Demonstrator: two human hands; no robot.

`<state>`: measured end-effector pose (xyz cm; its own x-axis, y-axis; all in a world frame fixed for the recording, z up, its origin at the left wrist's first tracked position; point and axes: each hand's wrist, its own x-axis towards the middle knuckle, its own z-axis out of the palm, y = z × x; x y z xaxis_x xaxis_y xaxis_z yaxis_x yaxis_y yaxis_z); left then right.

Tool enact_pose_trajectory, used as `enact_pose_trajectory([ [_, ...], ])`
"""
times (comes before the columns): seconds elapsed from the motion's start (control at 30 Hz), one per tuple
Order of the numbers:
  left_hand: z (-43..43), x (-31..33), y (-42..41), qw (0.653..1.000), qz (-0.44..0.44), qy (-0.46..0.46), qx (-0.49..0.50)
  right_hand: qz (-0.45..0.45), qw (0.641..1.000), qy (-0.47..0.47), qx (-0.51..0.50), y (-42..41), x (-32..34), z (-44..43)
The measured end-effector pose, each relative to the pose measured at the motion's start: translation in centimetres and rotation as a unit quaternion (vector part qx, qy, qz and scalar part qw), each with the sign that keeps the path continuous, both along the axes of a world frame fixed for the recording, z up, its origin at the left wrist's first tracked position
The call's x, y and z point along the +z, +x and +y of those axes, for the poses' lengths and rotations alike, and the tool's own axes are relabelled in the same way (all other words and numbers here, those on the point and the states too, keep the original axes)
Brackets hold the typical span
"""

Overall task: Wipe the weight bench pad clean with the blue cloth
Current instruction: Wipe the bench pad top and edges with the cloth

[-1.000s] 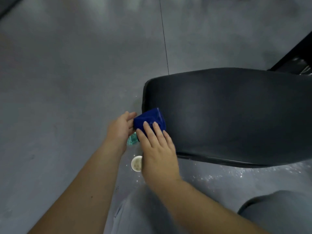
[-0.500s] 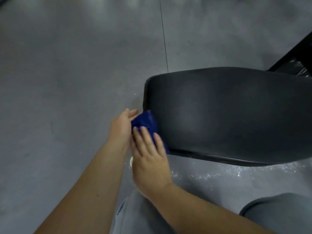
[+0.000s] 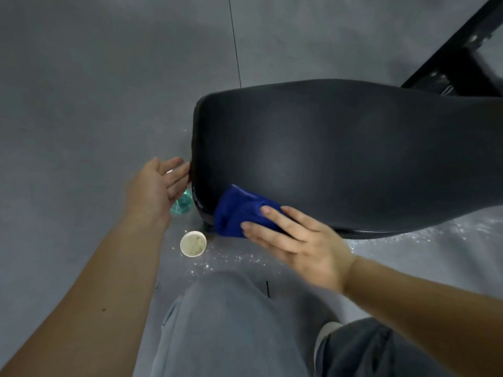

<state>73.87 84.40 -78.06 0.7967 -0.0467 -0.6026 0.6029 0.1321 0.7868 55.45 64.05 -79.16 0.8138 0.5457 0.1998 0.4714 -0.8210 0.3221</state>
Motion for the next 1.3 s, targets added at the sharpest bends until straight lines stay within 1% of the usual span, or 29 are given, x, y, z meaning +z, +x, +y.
enact_pose_trajectory([
  [0.1, 0.2, -0.2, 0.2, 1.0, 0.005, -0.009, 0.002, 0.012, 0.999, -0.048, 0.018, -3.1, 0.7, -6.1],
  [0.17, 0.1, -0.2, 0.1, 1.0, 0.004, -0.006, 0.0, 0.032, 0.995, -0.095, 0.005, -5.9, 1.5, -10.3],
  [0.23, -0.1, -0.1, 0.0, 1.0, 0.001, 0.004, -0.002, 0.063, 0.99, -0.121, -0.026, -8.3, 2.8, -13.7],
  [0.27, -0.3, -0.1, -0.1, 1.0, -0.001, 0.011, -0.002, 0.08, 0.989, -0.119, -0.046, -8.9, 3.4, -14.8],
  [0.33, -0.8, -0.1, -0.3, 1.0, -0.008, 0.026, -0.001, 0.117, 0.987, -0.084, -0.072, -8.8, 4.1, -15.7],
  [0.4, -1.1, -0.1, -0.3, 0.999, -0.011, 0.039, -0.001, 0.153, 0.985, -0.037, -0.071, -7.3, 3.9, -14.7],
  [0.5, -1.2, -0.2, -0.2, 0.999, -0.011, 0.04, -0.002, 0.177, 0.983, 0.019, -0.039, -4.8, 3.0, -11.5],
  [0.63, -1.1, -0.6, -0.4, 0.999, -0.004, 0.031, 0.009, 0.161, 0.985, 0.067, -0.006, -1.0, 2.8, -5.2],
  [0.77, -1.1, -0.6, -0.6, 1.0, -0.006, 0.011, 0.016, 0.173, 0.974, 0.138, -0.042, 4.7, 1.8, 4.5],
  [0.87, -0.7, -0.5, -0.5, 1.0, 0.006, 0.008, 0.005, 0.176, 0.964, 0.183, -0.072, 6.6, 2.0, 6.5],
  [0.97, -0.6, -0.9, -0.2, 0.999, -0.003, 0.03, -0.016, 0.18, 0.961, 0.187, -0.093, 4.6, 2.4, 3.6],
  [1.07, -0.7, -1.3, -0.1, 1.0, -0.001, 0.029, -0.006, 0.177, 0.963, 0.15, -0.138, 0.7, 2.3, -1.5],
  [1.17, -0.6, -1.4, -0.1, 1.0, 0.001, 0.025, -0.014, 0.191, 0.954, 0.127, -0.192, -3.0, 3.5, -7.0],
  [1.23, -0.6, -1.7, 0.1, 0.999, -0.002, 0.036, -0.016, 0.204, 0.936, 0.124, -0.26, -4.4, 4.6, -10.0],
  [1.3, -0.6, -1.9, 0.3, 0.998, -0.001, 0.053, -0.019, 0.179, 0.902, 0.174, -0.352, -4.4, 5.2, -12.6],
])
